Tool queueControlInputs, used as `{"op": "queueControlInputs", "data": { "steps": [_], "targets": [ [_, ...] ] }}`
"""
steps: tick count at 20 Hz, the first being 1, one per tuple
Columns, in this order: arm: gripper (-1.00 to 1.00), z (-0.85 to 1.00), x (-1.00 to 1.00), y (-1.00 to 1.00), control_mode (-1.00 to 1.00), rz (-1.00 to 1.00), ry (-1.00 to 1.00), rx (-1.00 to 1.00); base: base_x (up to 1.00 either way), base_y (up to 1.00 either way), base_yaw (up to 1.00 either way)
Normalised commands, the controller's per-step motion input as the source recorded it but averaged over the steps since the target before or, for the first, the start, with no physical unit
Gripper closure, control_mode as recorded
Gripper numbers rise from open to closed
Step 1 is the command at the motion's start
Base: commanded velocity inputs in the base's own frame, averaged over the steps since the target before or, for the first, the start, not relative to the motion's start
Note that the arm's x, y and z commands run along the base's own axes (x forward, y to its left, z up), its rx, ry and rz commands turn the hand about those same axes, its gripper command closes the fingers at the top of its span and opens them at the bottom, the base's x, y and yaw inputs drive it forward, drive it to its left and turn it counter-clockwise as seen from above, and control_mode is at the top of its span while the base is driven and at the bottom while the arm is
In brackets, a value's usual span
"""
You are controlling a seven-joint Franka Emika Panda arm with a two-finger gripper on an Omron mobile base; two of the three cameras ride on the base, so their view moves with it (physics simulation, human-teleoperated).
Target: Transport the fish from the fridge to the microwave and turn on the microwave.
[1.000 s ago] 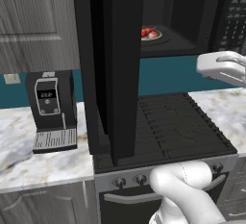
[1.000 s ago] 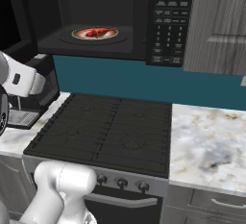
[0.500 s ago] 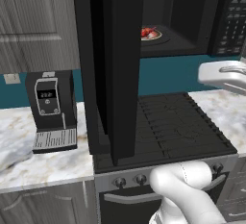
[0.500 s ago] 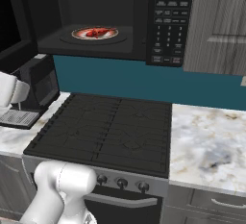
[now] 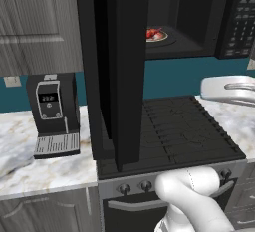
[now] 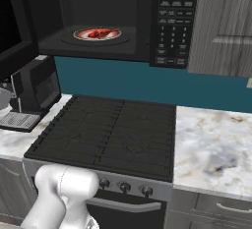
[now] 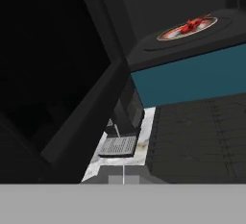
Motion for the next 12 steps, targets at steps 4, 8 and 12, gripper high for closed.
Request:
{"op": "queueControlInputs", "data": {
  "steps": [4, 8, 12],
  "targets": [
    [1.00, 0.00, -0.26, 0.22, -1.00, 0.02, 0.00, -0.02, 0.00, 0.00, 0.00],
    [1.00, 0.00, -0.32, 0.20, -1.00, 0.05, 0.00, -0.03, 0.00, 0.00, 0.00],
    [1.00, 0.00, -0.32, 0.20, -1.00, 0.01, -0.06, -0.01, 0.00, 0.00, 0.00]
  ]
}}
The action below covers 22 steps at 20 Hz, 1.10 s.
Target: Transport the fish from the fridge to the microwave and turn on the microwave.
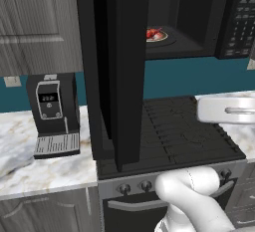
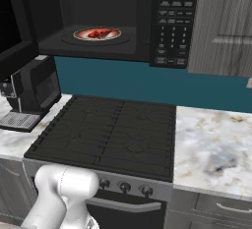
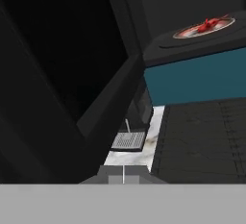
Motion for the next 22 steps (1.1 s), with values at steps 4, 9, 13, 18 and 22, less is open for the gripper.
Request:
{"op": "queueControlInputs", "data": {
  "steps": [4, 9, 13, 18, 22],
  "targets": [
    [1.00, 0.00, -0.31, 0.22, -1.00, 0.00, -0.12, 0.00, 0.00, 0.00, 0.00],
    [1.00, 0.00, -0.11, 0.18, -1.00, -0.01, -0.08, 0.00, 0.00, 0.00, 0.00],
    [1.00, 0.00, -0.03, 0.21, -1.00, -0.04, -0.03, 0.00, 0.00, 0.00, 0.00],
    [1.00, 0.00, -0.04, 0.26, -1.00, -0.09, -0.06, 0.00, 0.00, 0.00, 0.00],
    [1.00, 0.00, -0.03, 0.24, -1.00, -0.08, -0.02, -0.01, 0.00, 0.00, 0.00]
  ]
}}
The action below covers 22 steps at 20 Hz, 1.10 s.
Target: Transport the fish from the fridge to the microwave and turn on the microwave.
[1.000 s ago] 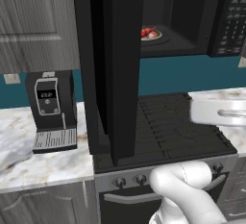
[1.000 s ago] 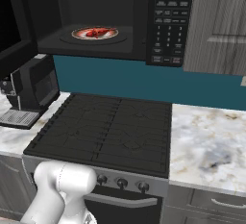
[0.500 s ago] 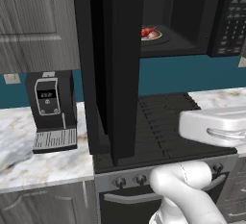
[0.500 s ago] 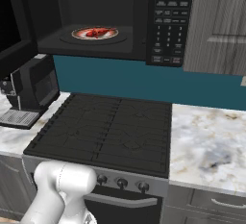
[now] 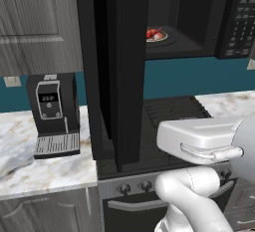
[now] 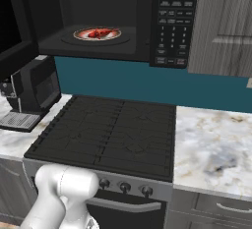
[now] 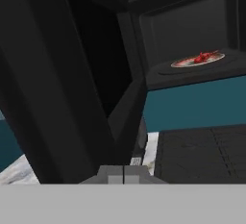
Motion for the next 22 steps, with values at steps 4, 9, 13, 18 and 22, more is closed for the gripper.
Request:
{"op": "queueControlInputs", "data": {
  "steps": [4, 9, 13, 18, 22],
  "targets": [
    [1.00, 0.00, -0.04, 0.21, -1.00, -0.06, 0.00, -0.01, 0.00, 0.00, 0.00],
    [1.00, 0.00, -0.06, 0.26, -1.00, -0.06, 0.00, -0.02, 0.00, 0.00, 0.00],
    [1.00, 0.00, -0.09, 0.28, -1.00, -0.06, 0.00, -0.02, 0.00, 0.00, 0.00],
    [1.00, 0.00, -0.02, 0.29, -1.00, -0.06, 0.00, -0.03, 0.00, 0.00, 0.00],
    [1.00, 0.00, 0.00, 0.30, -1.00, -0.06, 0.00, -0.04, 0.00, 0.00, 0.00]
  ]
}}
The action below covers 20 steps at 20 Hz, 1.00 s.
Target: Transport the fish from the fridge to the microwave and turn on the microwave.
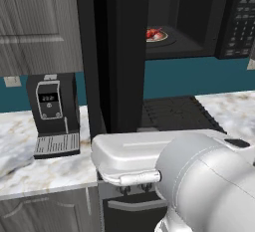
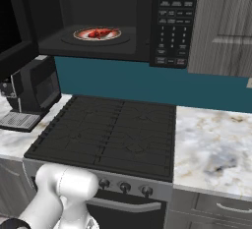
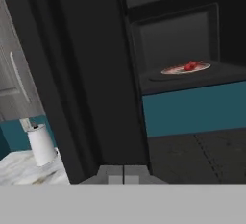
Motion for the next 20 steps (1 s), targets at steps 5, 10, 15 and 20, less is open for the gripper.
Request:
{"op": "queueControlInputs", "data": {
  "steps": [5, 10, 15, 20],
  "targets": [
    [1.00, 0.00, -0.06, 0.31, -1.00, -0.06, -0.01, -0.04, 0.00, 0.00, 0.00],
    [1.00, 0.00, -0.02, 0.34, -1.00, -0.06, 0.00, -0.04, 0.00, 0.00, 0.00],
    [1.00, 0.00, 0.00, 0.34, -1.00, -0.08, 0.00, -0.04, 0.00, 0.00, 0.00],
    [1.00, -0.02, 0.01, 0.38, -1.00, -0.11, 0.00, -0.06, 0.00, 0.00, 0.00]
  ]
}}
